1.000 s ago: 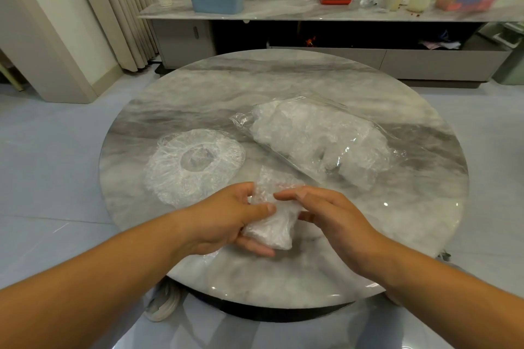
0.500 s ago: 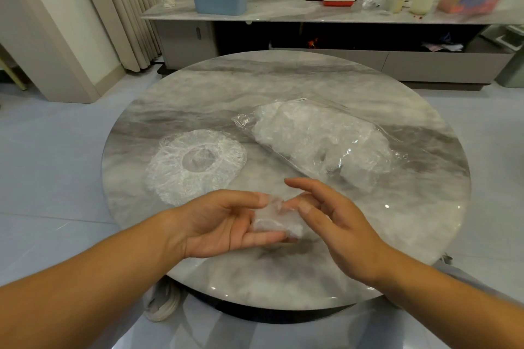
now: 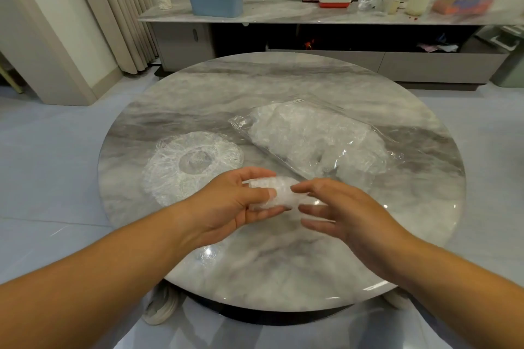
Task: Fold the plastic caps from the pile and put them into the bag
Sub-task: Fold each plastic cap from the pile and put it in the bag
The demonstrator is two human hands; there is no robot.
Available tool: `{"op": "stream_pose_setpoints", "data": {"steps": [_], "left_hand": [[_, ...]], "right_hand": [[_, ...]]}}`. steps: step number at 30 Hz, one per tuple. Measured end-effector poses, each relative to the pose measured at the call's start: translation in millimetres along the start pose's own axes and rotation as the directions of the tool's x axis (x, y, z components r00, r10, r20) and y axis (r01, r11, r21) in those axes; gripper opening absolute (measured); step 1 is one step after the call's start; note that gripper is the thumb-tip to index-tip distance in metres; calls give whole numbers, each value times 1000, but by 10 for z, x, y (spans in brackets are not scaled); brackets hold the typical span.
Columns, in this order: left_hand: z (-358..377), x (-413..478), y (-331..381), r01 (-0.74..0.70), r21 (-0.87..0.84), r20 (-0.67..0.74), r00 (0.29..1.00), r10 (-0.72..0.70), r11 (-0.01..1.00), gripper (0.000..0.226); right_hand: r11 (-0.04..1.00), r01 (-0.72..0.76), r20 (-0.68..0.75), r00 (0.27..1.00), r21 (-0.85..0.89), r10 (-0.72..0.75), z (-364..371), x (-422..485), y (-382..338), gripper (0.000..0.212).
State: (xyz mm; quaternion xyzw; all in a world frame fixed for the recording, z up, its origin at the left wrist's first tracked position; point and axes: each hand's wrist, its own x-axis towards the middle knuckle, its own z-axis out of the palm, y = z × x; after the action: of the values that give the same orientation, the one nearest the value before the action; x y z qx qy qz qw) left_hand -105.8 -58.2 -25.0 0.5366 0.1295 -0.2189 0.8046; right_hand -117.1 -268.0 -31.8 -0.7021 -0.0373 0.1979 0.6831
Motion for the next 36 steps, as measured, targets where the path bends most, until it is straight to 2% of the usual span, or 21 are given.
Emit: {"op": "stream_pose_setpoints", "data": {"steps": [1, 3, 9, 12, 14, 16, 17, 19, 22, 24, 26, 28, 32, 36], "left_hand": [[33, -11, 13, -28, 27, 2, 1000, 28, 999, 38], [115, -33, 42, -73, 96, 26, 997, 71, 993, 38], [426, -62, 59, -188, 242, 146, 977, 155, 952, 41], [663, -26, 60, -258, 354, 127, 965, 227, 899, 31], [776, 40, 28, -335, 534, 95, 936, 339, 776, 22], [837, 125, -34, -386, 746, 140, 888, 439, 543, 23], [870, 161, -79, -390, 823, 194, 876, 442, 412, 30], [930, 219, -166, -361, 905, 260, 889, 376, 226, 48], [1001, 257, -256, -288, 957, 269, 927, 259, 34, 64], [992, 282, -309, -237, 970, 242, 943, 227, -52, 71], [944, 294, -354, -188, 979, 201, 954, 221, -81, 78], [891, 288, -394, -180, 981, 191, 956, 222, -68, 84], [775, 266, -415, -268, 961, 248, 944, 218, 68, 87], [677, 239, -421, -333, 928, 294, 930, 221, 168, 89]], "right_hand": [[994, -73, 27, 997, 75, 71, -22, -27, -56, 36], [988, -96, 32, 995, 121, 93, -72, -76, -137, 49], [998, 65, -114, 991, 8, -63, -230, -129, -217, 44], [989, 147, -261, 955, 5, -141, -415, -129, -324, 51], [981, 191, -396, 902, 9, -172, -634, -82, -383, 61], [980, 198, -491, 852, -14, -180, -878, -19, -403, 69], [983, 180, -520, 837, -40, -174, -993, 11, -386, 72], [987, 113, -539, 828, -112, -156, -1156, 76, -312, 74], [960, 38, -498, 849, -277, -177, -1253, 152, -185, 75], [924, 19, -426, 884, -382, -194, -1229, 172, -146, 79], [917, 24, -354, 918, -398, -177, -1162, 207, -139, 85], [959, 16, -320, 941, -284, -110, -1060, 245, -155, 83], [999, -29, -222, 975, 18, 32, -867, 336, -211, 83], [958, -66, -73, 993, 280, 90, -706, 409, -240, 87]]}}
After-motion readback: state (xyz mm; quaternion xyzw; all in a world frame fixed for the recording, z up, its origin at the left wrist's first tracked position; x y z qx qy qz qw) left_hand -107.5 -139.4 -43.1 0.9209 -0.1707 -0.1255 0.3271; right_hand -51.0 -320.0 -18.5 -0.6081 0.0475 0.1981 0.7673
